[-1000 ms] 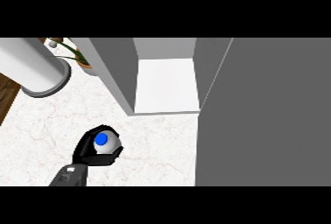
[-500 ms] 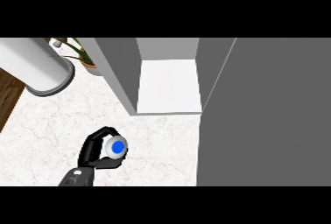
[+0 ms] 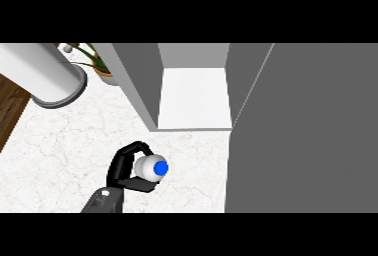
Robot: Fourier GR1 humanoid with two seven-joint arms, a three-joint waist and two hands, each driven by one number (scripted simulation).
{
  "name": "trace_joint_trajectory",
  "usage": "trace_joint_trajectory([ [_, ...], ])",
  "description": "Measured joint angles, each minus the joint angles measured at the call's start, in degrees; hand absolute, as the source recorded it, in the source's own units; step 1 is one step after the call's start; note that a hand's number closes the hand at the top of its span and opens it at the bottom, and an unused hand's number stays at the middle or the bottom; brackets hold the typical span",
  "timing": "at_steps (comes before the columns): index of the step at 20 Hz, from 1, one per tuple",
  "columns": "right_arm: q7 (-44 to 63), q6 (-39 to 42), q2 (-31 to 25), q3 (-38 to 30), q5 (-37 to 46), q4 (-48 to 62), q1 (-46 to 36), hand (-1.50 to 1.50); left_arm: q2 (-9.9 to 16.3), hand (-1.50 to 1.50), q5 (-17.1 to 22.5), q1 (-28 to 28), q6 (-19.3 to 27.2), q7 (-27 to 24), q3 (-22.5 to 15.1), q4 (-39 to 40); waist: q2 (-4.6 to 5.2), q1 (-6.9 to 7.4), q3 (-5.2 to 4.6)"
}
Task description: Pick up the bottled water, place it into the cabinet and close the cabinet
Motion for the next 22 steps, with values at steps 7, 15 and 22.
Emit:
trace_joint_trajectory([
  [7, -1.3, -1.1, -1.0, 0.6, -0.1, 0.2, 1.0, -1.50, -0.7, 1.50, 9.6, -1.0, 6.2, 9.4, -10.6, -9.9, -0.04, -0.29, -0.06],
  [15, -3.6, -1.3, -2.8, -1.1, -0.5, 0.2, 2.0, -1.50, -0.9, 1.50, 17.9, -7.7, 18.3, 22.2, -21.3, -16.9, 0.11, -0.82, -0.08],
  [22, -6.6, -0.7, -3.6, -3.5, -1.1, 0.5, 3.4, -1.50, -0.9, 1.50, 24.1, -18.7, 27.9, 28.5, -25.3, -13.7, 0.38, -1.76, -0.08],
])
